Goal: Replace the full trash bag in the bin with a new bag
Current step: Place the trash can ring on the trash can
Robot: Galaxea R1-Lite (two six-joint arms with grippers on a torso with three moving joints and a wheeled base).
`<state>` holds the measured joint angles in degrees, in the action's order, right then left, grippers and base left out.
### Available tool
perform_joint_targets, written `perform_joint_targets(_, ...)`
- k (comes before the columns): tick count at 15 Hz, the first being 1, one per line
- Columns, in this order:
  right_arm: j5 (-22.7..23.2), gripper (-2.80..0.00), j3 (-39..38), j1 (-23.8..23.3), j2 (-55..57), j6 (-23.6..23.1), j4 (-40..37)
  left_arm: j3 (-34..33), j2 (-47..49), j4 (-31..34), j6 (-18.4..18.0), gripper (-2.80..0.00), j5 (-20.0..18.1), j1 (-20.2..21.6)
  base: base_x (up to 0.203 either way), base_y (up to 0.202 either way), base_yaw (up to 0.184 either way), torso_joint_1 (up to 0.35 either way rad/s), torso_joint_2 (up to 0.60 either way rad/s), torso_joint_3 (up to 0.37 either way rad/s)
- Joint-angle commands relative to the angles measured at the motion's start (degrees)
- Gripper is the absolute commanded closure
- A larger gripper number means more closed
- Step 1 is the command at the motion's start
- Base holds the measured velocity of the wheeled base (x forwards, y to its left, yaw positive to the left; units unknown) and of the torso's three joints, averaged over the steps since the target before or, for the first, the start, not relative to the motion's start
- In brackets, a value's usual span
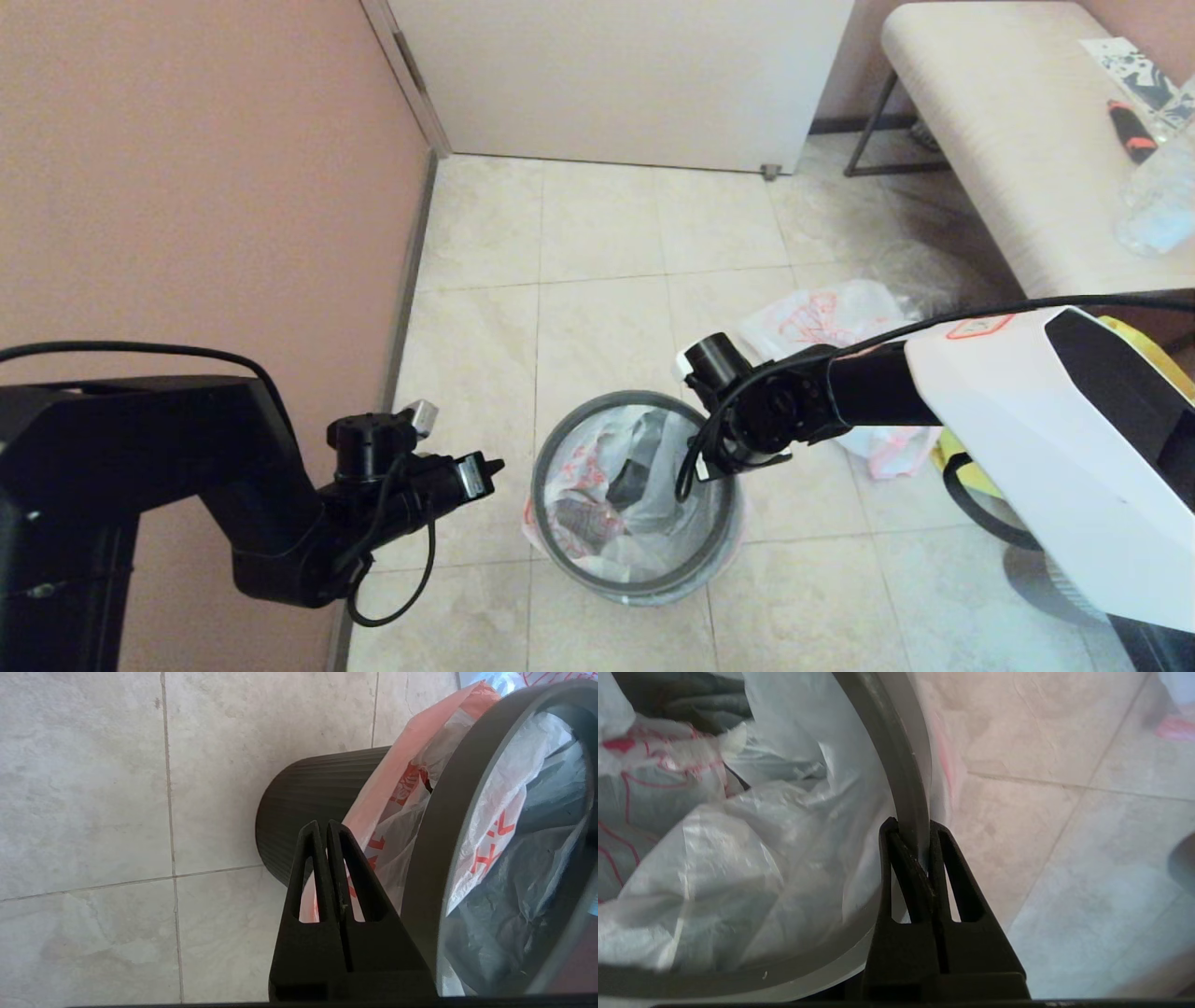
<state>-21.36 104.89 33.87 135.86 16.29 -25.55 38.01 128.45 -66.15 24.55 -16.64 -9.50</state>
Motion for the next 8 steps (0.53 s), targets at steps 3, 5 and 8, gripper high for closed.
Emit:
perform_joint_targets(3,-0.3,0.0,-3.0,-0.1,-2.1,0.1,0.2,0.0,0.1,-0.4,0.2,0.0,0.0,-0.2,0.0,0.0,0.0,0.0,0.0,0.0)
perform_joint_targets(5,-0.3,0.0,-2.8,-0.8,-1.3,0.1,0.4,0.0,0.1,-0.4,0.1,0.0,0.0,-0.2,0.0,0.0,0.0,0.0,0.0,0.0)
perform_joint_targets(8,-0.3,0.0,-2.7,-0.9,-0.1,-0.1,1.4,0.0,0.1,-0.4,0.1,0.0,0.0,-0.3,0.0,0.0,0.0,0.0,0.0,0.0)
